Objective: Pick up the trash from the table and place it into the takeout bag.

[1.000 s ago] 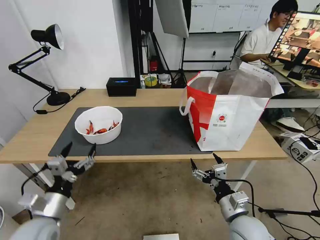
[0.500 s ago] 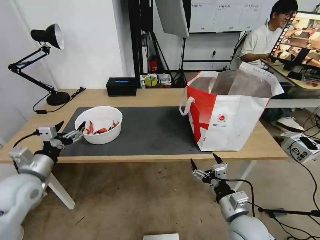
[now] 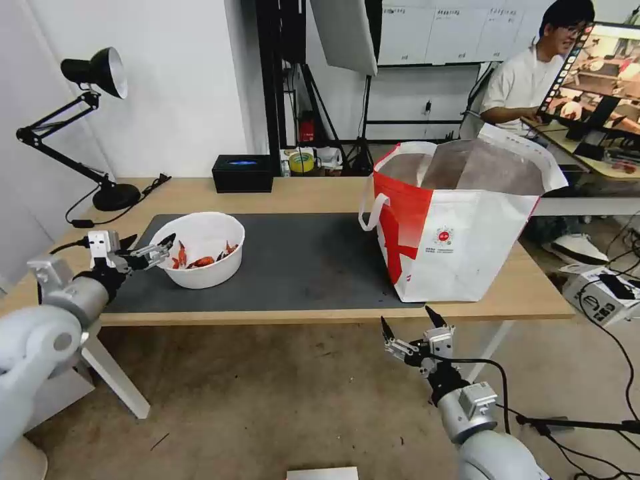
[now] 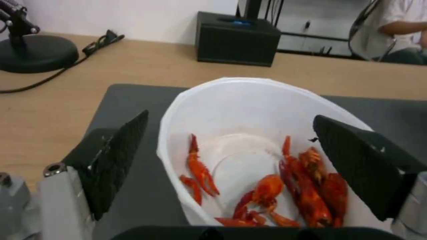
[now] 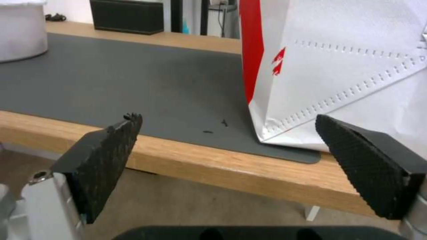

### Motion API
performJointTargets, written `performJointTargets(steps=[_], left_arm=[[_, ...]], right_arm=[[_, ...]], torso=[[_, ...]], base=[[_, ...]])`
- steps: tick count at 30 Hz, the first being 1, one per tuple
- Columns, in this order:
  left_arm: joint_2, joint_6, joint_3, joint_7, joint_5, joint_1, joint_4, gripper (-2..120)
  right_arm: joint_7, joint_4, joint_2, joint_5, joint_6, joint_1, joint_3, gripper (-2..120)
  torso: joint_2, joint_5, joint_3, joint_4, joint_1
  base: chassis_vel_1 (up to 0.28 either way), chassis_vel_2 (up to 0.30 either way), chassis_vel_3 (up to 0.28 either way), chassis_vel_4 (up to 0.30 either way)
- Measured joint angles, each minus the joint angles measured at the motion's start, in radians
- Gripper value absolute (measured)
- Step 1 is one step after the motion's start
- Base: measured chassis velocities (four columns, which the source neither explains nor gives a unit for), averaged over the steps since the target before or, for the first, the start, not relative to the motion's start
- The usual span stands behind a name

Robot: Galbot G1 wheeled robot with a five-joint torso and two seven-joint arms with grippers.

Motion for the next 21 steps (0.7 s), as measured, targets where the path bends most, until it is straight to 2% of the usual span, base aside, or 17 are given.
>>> performJointTargets(steps=[1, 7, 8, 10, 11, 13, 15, 16, 18, 19, 21], left_arm=[[0.000, 0.000, 0.000, 0.000, 0.000, 0.000, 0.000, 100], [0.036, 0.145, 0.060, -0.034, -0.063, -0.107, 0.040, 100], [0.036, 0.145, 0.060, -0.034, -0.063, -0.107, 0.040, 100], [0.042, 0.215, 0.104, -0.077, -0.091, -0.170, 0.062, 100], [0.042, 0.215, 0.104, -0.077, -0.091, -0.170, 0.062, 100], [0.043, 0.276, 0.144, -0.125, -0.112, -0.224, 0.080, 100], [0.043, 0.289, 0.156, -0.136, -0.117, -0.239, 0.085, 100], [0.039, 0.334, 0.206, -0.193, -0.151, -0.300, 0.105, 100], [0.028, 0.372, 0.253, -0.250, -0.192, -0.361, 0.129, 100], [0.028, 0.372, 0.253, -0.250, -0.192, -0.361, 0.129, 100], [0.022, 0.387, 0.289, -0.294, -0.231, -0.408, 0.147, 100]], right_arm=[[0.000, 0.000, 0.000, 0.000, 0.000, 0.000, 0.000, 100], [0.000, 0.000, 0.000, 0.000, 0.000, 0.000, 0.000, 100], [0.000, 0.000, 0.000, 0.000, 0.000, 0.000, 0.000, 100], [0.000, 0.000, 0.000, 0.000, 0.000, 0.000, 0.000, 100], [0.000, 0.000, 0.000, 0.000, 0.000, 0.000, 0.000, 100], [0.000, 0.000, 0.000, 0.000, 0.000, 0.000, 0.000, 100], [0.000, 0.000, 0.000, 0.000, 0.000, 0.000, 0.000, 100], [0.000, 0.000, 0.000, 0.000, 0.000, 0.000, 0.000, 100], [0.000, 0.000, 0.000, 0.000, 0.000, 0.000, 0.000, 100], [0.000, 0.000, 0.000, 0.000, 0.000, 0.000, 0.000, 100], [0.000, 0.000, 0.000, 0.000, 0.000, 0.000, 0.000, 100]], torso=[[0.000, 0.0000, 0.000, 0.0000, 0.000], [0.000, -0.0001, 0.000, 0.0000, 0.000], [0.000, -0.0001, 0.000, 0.0000, 0.000], [0.000, -0.0001, 0.000, 0.0000, 0.000], [0.000, -0.0001, 0.000, 0.0000, 0.000], [0.000, 0.0000, 0.000, 0.0000, 0.000], [0.000, 0.0000, 0.000, 0.0000, 0.000], [0.000, 0.0000, 0.000, 0.0001, 0.000], [0.000, 0.0000, 0.000, -0.0001, 0.000], [0.000, 0.0000, 0.000, -0.0001, 0.000], [0.000, 0.0000, 0.000, -0.0001, 0.000]], base=[[0.000, 0.000, 0.000, 0.000], [0.000, 0.000, 0.000, 0.000], [0.000, 0.000, 0.000, 0.000], [0.000, 0.000, 0.000, 0.000], [0.000, 0.000, 0.000, 0.000], [0.000, 0.000, 0.000, 0.000], [0.000, 0.000, 0.000, 0.000], [0.000, 0.000, 0.000, 0.000], [0.000, 0.000, 0.000, 0.000], [0.000, 0.000, 0.000, 0.000], [0.000, 0.000, 0.000, 0.000]])
